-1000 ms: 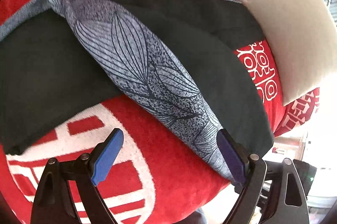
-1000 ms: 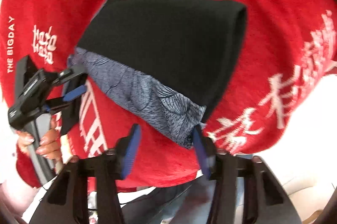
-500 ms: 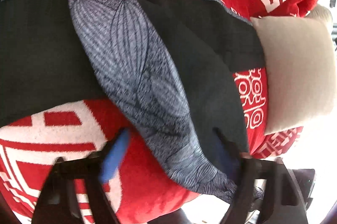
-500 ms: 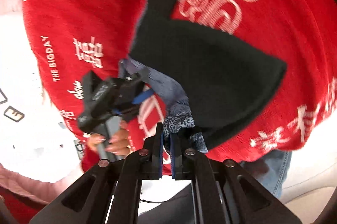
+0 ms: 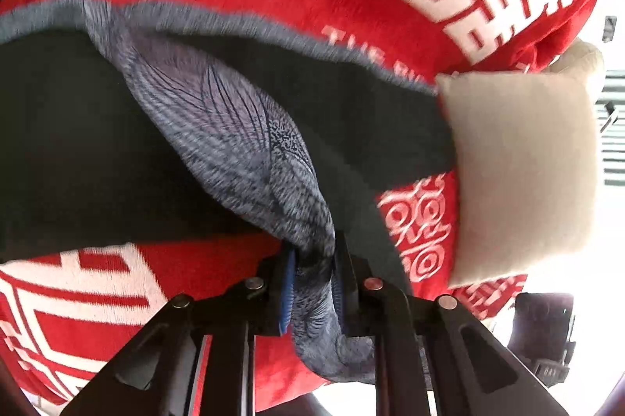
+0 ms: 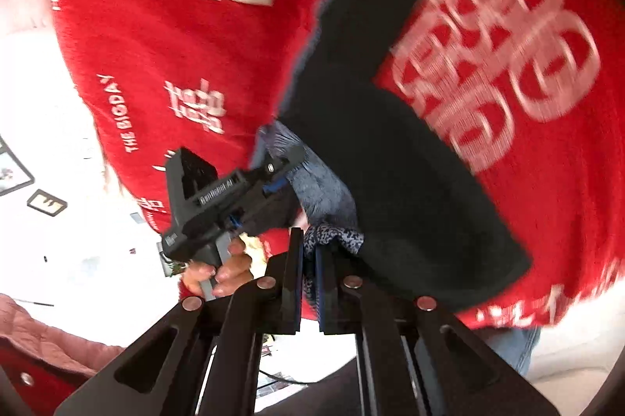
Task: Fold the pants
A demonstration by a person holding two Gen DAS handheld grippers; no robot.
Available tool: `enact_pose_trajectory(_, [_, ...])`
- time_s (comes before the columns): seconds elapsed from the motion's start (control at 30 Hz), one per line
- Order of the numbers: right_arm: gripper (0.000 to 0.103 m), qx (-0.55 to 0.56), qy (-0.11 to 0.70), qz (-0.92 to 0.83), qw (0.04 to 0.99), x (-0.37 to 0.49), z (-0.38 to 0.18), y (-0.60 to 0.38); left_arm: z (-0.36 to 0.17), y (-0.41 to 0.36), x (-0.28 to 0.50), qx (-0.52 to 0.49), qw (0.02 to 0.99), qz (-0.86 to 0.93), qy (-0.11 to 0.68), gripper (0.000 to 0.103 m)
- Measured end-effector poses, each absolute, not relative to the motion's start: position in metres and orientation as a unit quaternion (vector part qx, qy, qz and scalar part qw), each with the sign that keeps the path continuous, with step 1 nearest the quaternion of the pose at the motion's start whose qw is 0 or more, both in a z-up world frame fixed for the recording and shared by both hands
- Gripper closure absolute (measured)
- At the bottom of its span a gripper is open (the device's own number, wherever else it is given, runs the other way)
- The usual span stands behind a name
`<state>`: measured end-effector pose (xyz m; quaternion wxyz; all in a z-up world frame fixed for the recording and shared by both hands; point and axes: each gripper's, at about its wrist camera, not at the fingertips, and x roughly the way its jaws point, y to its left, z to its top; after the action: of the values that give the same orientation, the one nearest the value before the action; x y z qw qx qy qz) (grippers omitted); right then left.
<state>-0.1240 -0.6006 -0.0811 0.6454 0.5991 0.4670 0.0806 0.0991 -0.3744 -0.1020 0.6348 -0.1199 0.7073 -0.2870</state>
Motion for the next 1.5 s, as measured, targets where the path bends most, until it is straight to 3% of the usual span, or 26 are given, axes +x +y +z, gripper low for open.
enact_pose_trajectory(0.3, [0.097,0.470,0.485,0.072,0.734,-0.019,-0.035,-0.695,-0.079,-0.421,0.174,-0.113,0.687,-0.289,0.657,0.085])
enact_pose_trajectory(0.6, [0.097,0.293,0.584,-0.016,0.757,0.078,-0.096,-0.754,-0.106,-0.452,0.223,-0.009,0.739,-0.237,0.631,0.084])
enact_pose_trajectory(0.67, [0.095,0.247,0.600,-0.023,0.760,0.089,-0.099,-0.750,-0.099,-0.452,0.221,0.022,0.751,-0.228,0.620,0.069])
enact_pose_trajectory(0.7, [0.095,0.223,0.607,-0.028,0.762,0.093,-0.100,-0.745,-0.095,-0.451,0.217,0.037,0.757,-0.223,0.613,0.041])
enact_pose_trajectory(0.73, [0.093,0.216,0.610,-0.029,0.762,0.096,-0.101,-0.744,-0.089,-0.448,0.211,0.052,0.767,-0.219,0.601,0.028])
enact_pose_trajectory(0.83, [0.084,0.209,0.607,-0.039,0.765,0.100,-0.094,-0.747,-0.079,-0.444,0.193,0.089,0.775,-0.230,0.582,0.028])
enact_pose_trajectory(0.87, [0.074,0.209,0.603,-0.041,0.769,0.099,-0.089,-0.747,-0.079,-0.443,0.186,0.105,0.774,-0.231,0.581,0.028])
enact_pose_trajectory(0.9, [0.046,0.209,0.596,-0.047,0.774,0.097,-0.083,-0.748,-0.081,-0.443,0.180,0.114,0.771,-0.231,0.582,0.028])
enact_pose_trajectory(0.93, [0.034,0.211,0.583,-0.058,0.783,0.092,-0.075,-0.749,-0.084,-0.444,0.172,0.125,0.764,-0.236,0.587,0.028])
enact_pose_trajectory(0.97, [0.032,0.219,0.571,-0.056,0.789,0.088,-0.068,-0.748,-0.090,-0.447,0.163,0.136,0.756,-0.242,0.593,0.028])
enact_pose_trajectory(1.07, [0.035,0.204,0.570,-0.059,0.793,0.079,-0.059,-0.735,-0.113,-0.455,0.142,0.158,0.736,-0.249,0.609,0.028])
enact_pose_trajectory(1.1, [0.051,0.189,0.579,-0.054,0.791,0.075,-0.063,-0.726,-0.120,-0.459,0.137,0.161,0.731,-0.250,0.614,0.028])
enact_pose_trajectory(1.17, [0.073,0.165,0.607,-0.047,0.776,0.077,-0.078,-0.713,-0.136,-0.468,0.130,0.171,0.729,-0.245,0.616,0.028])
enact_pose_trajectory(1.2, [0.077,0.155,0.631,-0.043,0.759,0.078,-0.097,-0.707,-0.144,-0.472,0.129,0.177,0.729,-0.241,0.616,0.028])
enact_pose_trajectory(1.33, [0.082,0.135,0.658,-0.062,0.738,0.087,-0.140,-0.710,-0.161,-0.482,0.146,0.163,0.747,-0.220,0.606,0.025])
enact_pose_trajectory(1.5, [0.079,0.147,0.619,-0.091,0.766,0.106,-0.132,-0.728,-0.167,-0.489,0.177,0.149,0.757,-0.208,0.601,0.020])
